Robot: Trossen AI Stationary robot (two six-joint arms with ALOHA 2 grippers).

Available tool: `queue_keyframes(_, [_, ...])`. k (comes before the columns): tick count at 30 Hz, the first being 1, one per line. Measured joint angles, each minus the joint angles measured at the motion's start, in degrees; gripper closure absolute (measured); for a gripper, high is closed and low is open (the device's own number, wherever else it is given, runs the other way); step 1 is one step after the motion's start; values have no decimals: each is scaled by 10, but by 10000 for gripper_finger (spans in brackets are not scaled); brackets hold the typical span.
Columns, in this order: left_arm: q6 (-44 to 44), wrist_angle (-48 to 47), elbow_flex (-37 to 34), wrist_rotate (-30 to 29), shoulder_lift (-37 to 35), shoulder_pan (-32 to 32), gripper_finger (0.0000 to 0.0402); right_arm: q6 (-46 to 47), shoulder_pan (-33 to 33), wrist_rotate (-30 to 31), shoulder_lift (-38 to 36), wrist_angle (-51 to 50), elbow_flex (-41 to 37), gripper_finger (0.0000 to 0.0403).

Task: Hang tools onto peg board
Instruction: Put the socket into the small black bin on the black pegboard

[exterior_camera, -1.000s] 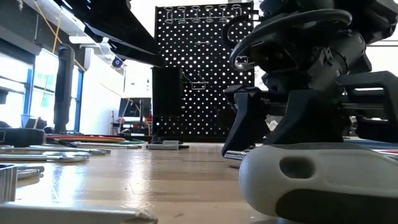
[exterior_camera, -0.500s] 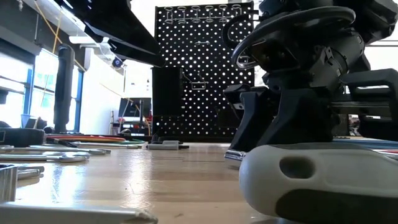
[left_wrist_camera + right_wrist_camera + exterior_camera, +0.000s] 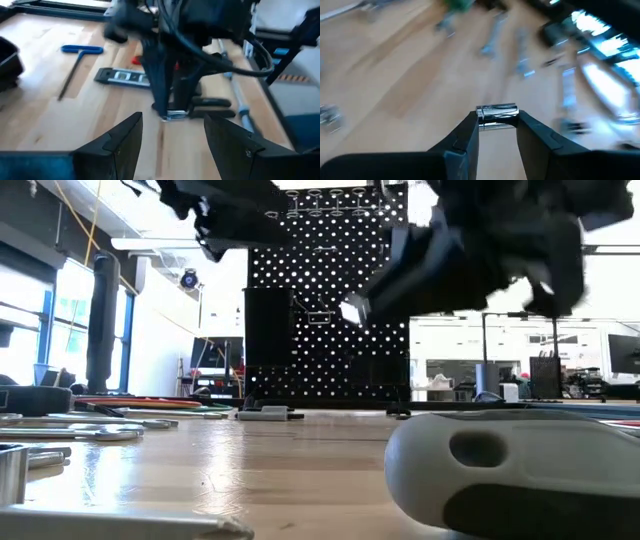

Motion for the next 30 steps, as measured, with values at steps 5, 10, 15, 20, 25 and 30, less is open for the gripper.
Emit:
queue_keyframes(5, [-26, 62, 0, 58, 37, 26, 195, -51, 14, 60, -37, 16, 0, 304])
queue_keyframes(10, [-56, 139, 0, 121, 78, 55, 195, -81, 16, 88, -44, 22, 1, 303])
queue_keyframes(15, [-111, 200, 0, 162, 102, 82, 195, -92, 17, 104, -45, 22, 1, 303])
queue_keyframes(20, [-151, 211, 0, 186, 114, 102, 195, -116, 26, 139, -45, 29, 1, 303])
queue_keyframes(25, [-158, 230, 0, 201, 117, 111, 195, -117, 26, 146, -45, 29, 1, 303])
queue_keyframes(30, [-157, 236, 0, 201, 117, 112, 213, -122, 26, 157, -45, 29, 1, 302])
